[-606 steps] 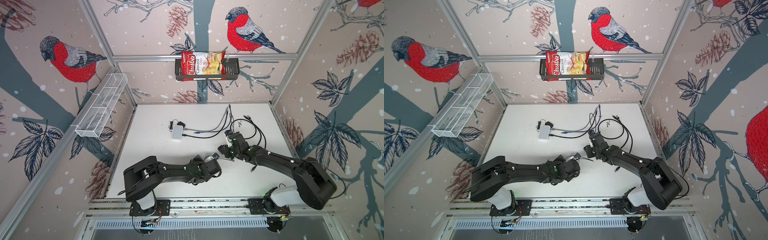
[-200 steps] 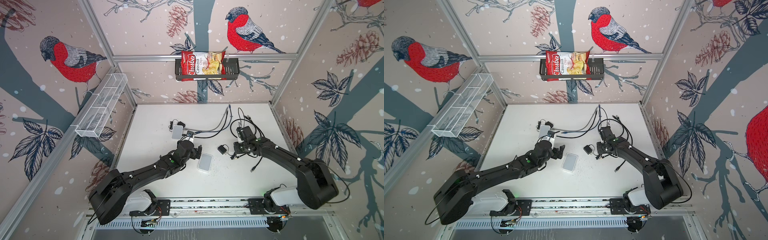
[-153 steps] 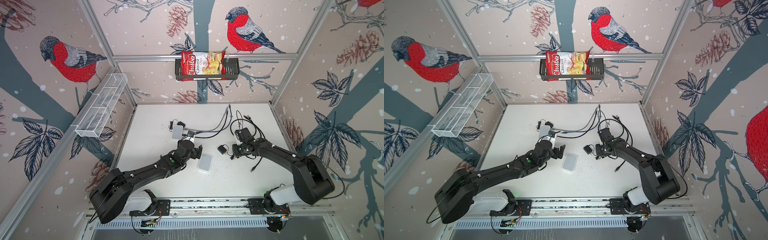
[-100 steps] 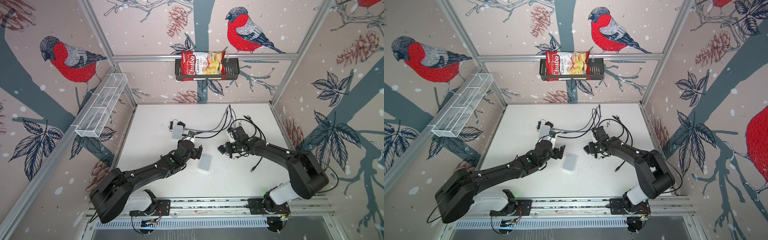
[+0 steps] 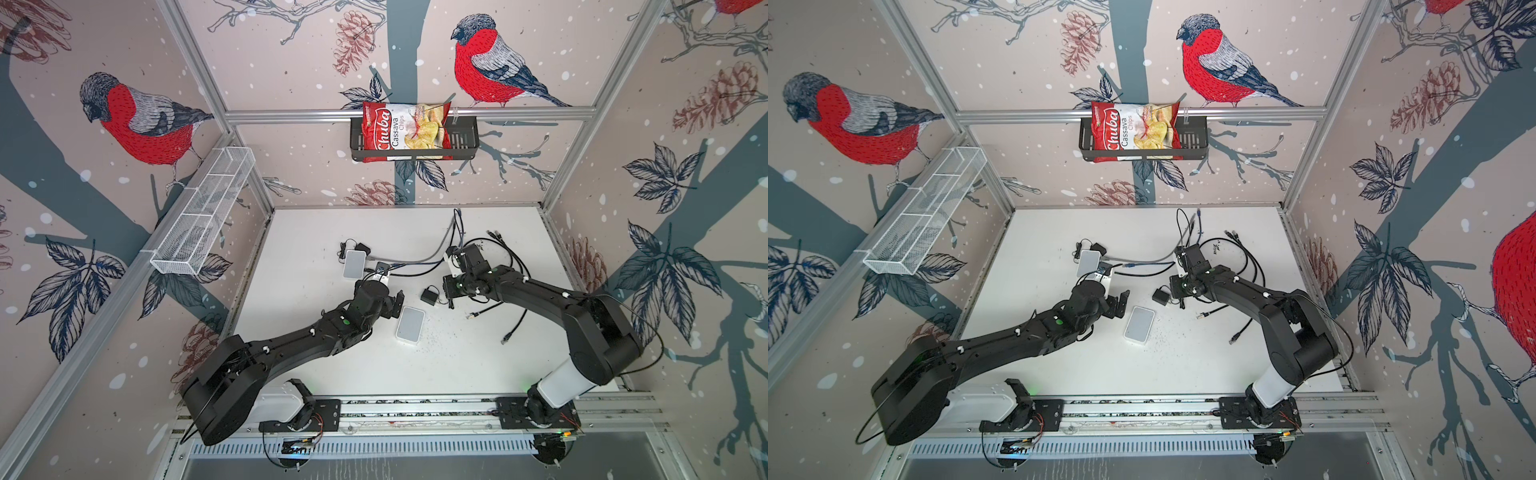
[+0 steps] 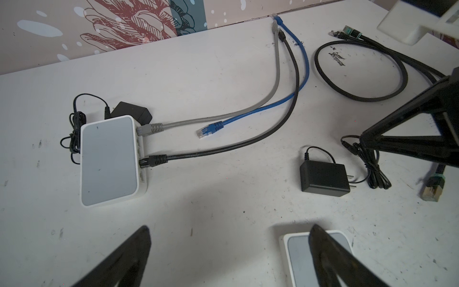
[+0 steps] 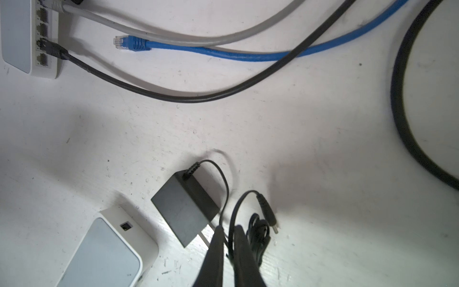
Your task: Insert the plug into the switch port
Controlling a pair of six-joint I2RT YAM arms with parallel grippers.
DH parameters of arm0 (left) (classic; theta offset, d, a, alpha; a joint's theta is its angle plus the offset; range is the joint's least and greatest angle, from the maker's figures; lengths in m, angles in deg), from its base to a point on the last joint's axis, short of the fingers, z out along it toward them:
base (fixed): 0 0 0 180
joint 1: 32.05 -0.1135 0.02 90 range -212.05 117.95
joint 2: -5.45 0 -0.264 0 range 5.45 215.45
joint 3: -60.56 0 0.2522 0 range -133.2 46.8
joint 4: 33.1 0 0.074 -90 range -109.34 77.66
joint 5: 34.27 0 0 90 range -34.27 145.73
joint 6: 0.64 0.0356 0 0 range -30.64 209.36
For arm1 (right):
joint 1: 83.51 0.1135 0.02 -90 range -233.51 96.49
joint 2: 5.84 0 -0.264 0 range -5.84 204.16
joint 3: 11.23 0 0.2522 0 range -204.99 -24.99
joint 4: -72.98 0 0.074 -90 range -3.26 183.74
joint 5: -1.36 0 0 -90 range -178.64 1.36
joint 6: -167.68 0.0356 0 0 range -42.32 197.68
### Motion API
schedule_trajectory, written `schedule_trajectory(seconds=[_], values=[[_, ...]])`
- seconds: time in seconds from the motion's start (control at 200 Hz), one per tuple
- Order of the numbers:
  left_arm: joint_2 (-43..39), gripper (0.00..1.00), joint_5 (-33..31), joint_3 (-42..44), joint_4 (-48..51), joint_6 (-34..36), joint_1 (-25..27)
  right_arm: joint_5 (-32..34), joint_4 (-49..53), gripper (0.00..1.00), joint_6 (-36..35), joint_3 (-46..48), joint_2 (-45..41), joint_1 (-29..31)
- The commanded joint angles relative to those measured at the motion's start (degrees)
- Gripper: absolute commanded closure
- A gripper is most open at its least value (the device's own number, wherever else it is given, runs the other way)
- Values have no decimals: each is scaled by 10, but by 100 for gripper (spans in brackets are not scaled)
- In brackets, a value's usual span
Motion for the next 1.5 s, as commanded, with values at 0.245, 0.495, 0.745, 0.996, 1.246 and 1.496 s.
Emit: schedule_trajectory(seconds=[0.245,0.495,0.745,0.996,1.246,1.496], values=[[8,3,4,-11,-46,15,-1,29,19,88,-40,-9,3,-11],[12,2,28,-5,-77,40,-1,-16,-24,99,-107,-9,-12,-11],[-19,3,52,52,-200,131,-1,-10,-25,82,-135,-32,-19,-16],[-14,2,48,52,-222,137,-1,90,61,73,-85,-49,24,-18],[-6,2,47,51,-226,136,-2,99,67,73,-68,-40,40,-15],[-11,2,50,59,-240,144,-1,93,55,95,-81,-41,53,-12]])
